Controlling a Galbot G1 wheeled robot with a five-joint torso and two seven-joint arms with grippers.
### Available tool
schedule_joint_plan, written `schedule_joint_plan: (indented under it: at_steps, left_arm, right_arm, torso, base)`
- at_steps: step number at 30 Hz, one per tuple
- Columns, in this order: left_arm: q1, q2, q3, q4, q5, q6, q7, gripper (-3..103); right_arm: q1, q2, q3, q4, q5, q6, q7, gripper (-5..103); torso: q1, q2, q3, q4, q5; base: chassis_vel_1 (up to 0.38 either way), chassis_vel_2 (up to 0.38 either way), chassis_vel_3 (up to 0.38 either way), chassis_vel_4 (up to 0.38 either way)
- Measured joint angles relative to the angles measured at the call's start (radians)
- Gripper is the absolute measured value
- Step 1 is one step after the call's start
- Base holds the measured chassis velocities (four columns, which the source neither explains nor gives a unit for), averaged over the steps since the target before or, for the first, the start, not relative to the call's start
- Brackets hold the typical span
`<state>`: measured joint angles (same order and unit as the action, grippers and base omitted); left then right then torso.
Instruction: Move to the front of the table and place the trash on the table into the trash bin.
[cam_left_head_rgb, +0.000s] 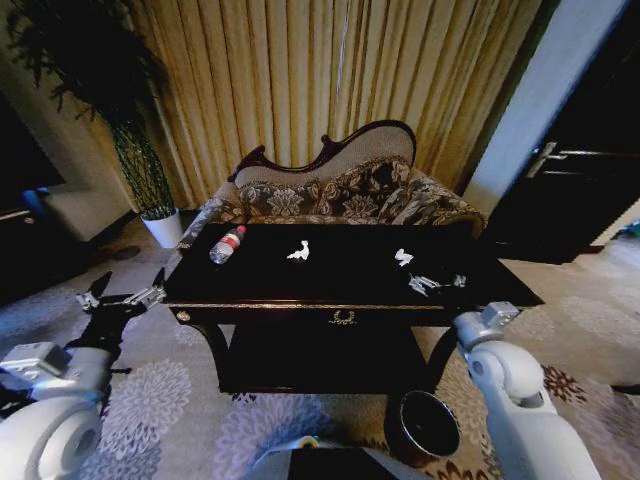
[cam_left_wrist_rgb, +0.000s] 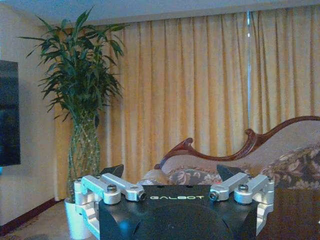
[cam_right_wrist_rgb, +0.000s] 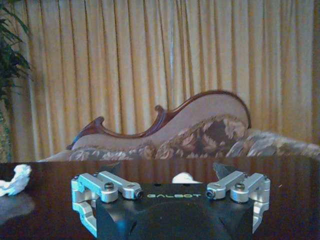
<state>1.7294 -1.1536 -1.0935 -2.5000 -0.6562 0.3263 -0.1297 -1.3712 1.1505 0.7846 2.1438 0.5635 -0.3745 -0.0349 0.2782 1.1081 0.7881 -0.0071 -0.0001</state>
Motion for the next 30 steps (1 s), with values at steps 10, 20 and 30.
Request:
schedule_joint_plan:
  at_steps: [10,20,30]
  left_arm:
    - [-0.001,0.005,0.011,0.000,-0.012,-0.015,0.020,100]
    - [0.003,0.007,0.018,0.000,-0.013,-0.013,0.016,100]
    - [0.006,0.007,0.009,0.000,-0.017,-0.012,0.013,100]
  right_arm:
    - [0.134,-0.095,-0.050,-0.093,0.118,-0.111,0.033,100]
    - [0.237,-0.173,-0.090,-0.208,0.139,-0.148,0.036,100]
    - [0.396,-0.197,-0.229,-0.333,0.139,-0.193,0.081,100]
  torso:
    - [0.000,0.000,0.000,0.0000,0.0001]
    - [0.000,0.000,0.000,-0.0001,0.0001]
    - [0.000,0.000,0.000,0.0002,-0.0001]
  base:
    - [0.000,0.000,0.000,0.000]
    - [0.000,0.000,0.000,0.000]
    - [0.000,0.000,0.000,0.000]
